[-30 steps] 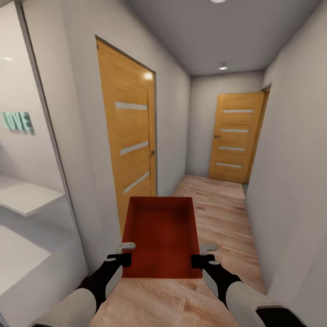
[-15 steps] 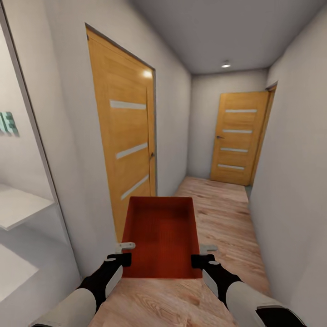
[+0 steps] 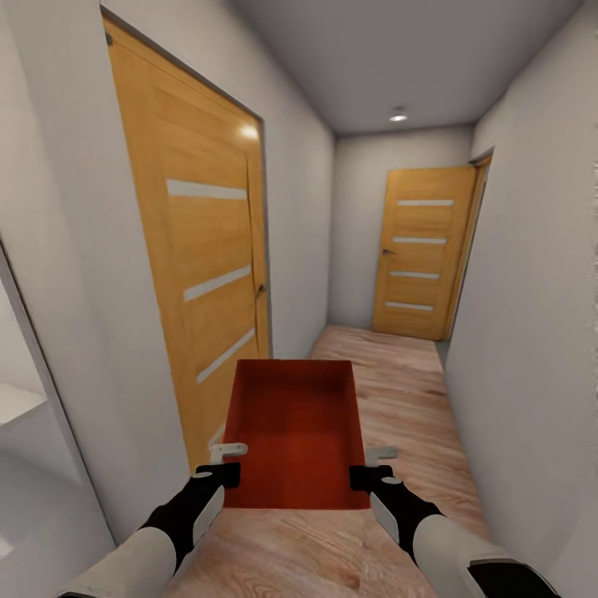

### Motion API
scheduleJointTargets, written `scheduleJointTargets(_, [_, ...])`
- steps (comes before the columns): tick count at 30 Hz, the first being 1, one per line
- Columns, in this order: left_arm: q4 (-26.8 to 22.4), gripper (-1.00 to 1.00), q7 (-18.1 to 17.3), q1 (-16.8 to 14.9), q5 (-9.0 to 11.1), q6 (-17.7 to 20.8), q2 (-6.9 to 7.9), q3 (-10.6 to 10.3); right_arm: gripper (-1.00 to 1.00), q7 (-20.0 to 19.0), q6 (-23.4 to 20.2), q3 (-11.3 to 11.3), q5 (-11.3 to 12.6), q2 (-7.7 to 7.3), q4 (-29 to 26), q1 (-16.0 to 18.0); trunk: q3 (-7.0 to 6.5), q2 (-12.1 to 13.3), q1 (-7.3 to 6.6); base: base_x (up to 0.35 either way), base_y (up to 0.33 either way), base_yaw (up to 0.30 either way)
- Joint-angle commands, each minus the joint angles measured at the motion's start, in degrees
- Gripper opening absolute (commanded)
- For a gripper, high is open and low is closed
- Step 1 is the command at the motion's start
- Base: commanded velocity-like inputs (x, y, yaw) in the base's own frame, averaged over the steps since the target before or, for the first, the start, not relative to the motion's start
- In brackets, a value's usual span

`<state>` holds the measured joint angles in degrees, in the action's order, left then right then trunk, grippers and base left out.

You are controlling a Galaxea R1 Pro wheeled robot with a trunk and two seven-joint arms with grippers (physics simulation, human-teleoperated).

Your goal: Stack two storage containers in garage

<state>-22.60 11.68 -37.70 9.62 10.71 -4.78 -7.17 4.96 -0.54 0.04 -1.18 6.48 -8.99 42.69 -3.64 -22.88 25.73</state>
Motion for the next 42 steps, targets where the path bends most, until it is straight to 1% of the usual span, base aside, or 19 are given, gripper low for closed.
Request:
scheduleJointTargets(1, [0.01, -1.0, 0.61, 0.0, 0.05, 0.45, 0.12, 0.66, -1.0, 0.32, 0.14, -0.74, -0.93, -0.06, -0.24, 0.02, 0.01, -0.04, 0.05, 0.322, 0.0, -0.246])
scheduleJointTargets(22, [0.01, -1.0, 0.56, 0.0, 0.05, 0.45, 0.12, 0.66, -1.0, 0.32, 0.18, -0.74, -1.02, -0.06, -0.24, 0.02, 0.01, -0.04, 0.05, 0.322, 0.0, -0.239])
scheduleJointTargets(42, [0.01, -1.0, 0.54, 0.0, 0.05, 0.45, 0.12, 0.66, -1.0, 0.32, 0.21, -0.74, -0.93, -0.15, -0.24, 0.02, 0.01, -0.04, 0.05, 0.322, 0.0, -0.008])
